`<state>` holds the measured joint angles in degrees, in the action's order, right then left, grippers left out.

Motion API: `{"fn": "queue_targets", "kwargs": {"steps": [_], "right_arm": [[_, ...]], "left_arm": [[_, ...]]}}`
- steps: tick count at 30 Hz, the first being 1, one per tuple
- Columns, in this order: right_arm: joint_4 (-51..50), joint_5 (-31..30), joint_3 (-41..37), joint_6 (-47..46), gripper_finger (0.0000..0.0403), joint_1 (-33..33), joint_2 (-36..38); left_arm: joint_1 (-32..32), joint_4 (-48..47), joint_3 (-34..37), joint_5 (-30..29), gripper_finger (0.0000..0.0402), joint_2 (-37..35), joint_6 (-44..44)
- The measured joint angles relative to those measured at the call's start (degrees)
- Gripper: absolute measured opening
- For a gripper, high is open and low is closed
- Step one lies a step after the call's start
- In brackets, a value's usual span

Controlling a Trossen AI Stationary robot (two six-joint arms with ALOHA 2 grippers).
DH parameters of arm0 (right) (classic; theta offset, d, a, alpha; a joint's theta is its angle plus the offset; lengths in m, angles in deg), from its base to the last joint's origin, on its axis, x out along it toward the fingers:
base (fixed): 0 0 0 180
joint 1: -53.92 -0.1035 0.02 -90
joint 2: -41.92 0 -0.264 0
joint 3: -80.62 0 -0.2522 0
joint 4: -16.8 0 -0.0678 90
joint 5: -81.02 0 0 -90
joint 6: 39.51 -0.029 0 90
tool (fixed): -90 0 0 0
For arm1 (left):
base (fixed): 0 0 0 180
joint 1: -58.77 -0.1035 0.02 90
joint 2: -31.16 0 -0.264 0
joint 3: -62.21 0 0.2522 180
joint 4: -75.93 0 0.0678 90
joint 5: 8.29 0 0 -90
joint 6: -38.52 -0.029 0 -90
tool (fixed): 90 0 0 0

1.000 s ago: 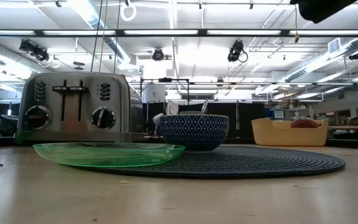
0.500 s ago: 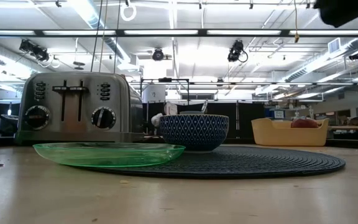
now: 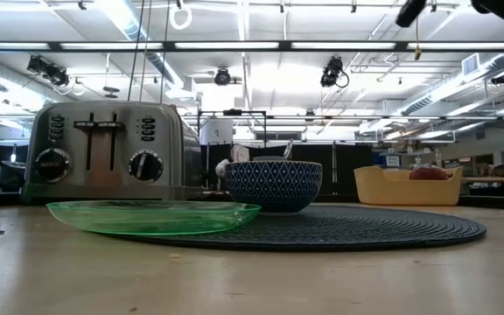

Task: Arrange a breakfast setting
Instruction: Pour the cereal from the box into the yellow bowl on the placemat

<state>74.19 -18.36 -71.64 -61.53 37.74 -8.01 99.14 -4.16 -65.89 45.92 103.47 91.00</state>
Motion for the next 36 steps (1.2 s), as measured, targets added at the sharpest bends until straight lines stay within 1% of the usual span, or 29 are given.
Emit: {"fn": "queue_targets", "kwargs": {"steps": [4,8,13,16,21,27,30,34,36], "right_arm": [[-11.33,0.28,-1.47,0.16,0.0167,1.11,8.46],[-20.53,2.32,-1.45,0.58,0.0167,3.04,16.54],[-34.05,3.48,-1.42,0.41,0.0167,5.30,27.32],[-41.77,3.69,-1.42,-0.59,0.0167,5.52,32.71],[-51.09,4.27,-1.42,-1.89,0.0167,4.63,40.37],[-59.53,2.80,-1.34,-1.92,0.0167,1.94,47.03],[-64.19,0.92,-0.87,-1.80,0.0167,0.67,50.01],[-75.38,-1.91,4.44,-0.35,0.0167,-0.35,49.21],[-79.15,-2.86,7.23,0.29,0.0167,-0.60,49.56]], "left_arm": [[-1.76,-6.19,1.59,-0.40,0.0142,1.49,8.50],[-3.49,-7.27,6.24,0.56,0.0142,1.50,13.11],[-5.45,-8.19,11.57,1.46,0.0142,1.09,14.44],[-6.42,-8.17,12.69,3.07,0.0142,1.04,14.55],[-8.24,-8.91,12.78,5.38,0.0142,0.97,16.66],[-8.56,-12.17,12.78,5.54,0.0142,0.71,19.28],[-8.56,-12.87,12.78,5.57,0.0142,0.77,19.36],[-8.56,-13.20,12.78,5.56,0.0142,0.77,20.52],[-8.56,-13.30,12.78,5.55,0.0142,0.77,20.85]]}}
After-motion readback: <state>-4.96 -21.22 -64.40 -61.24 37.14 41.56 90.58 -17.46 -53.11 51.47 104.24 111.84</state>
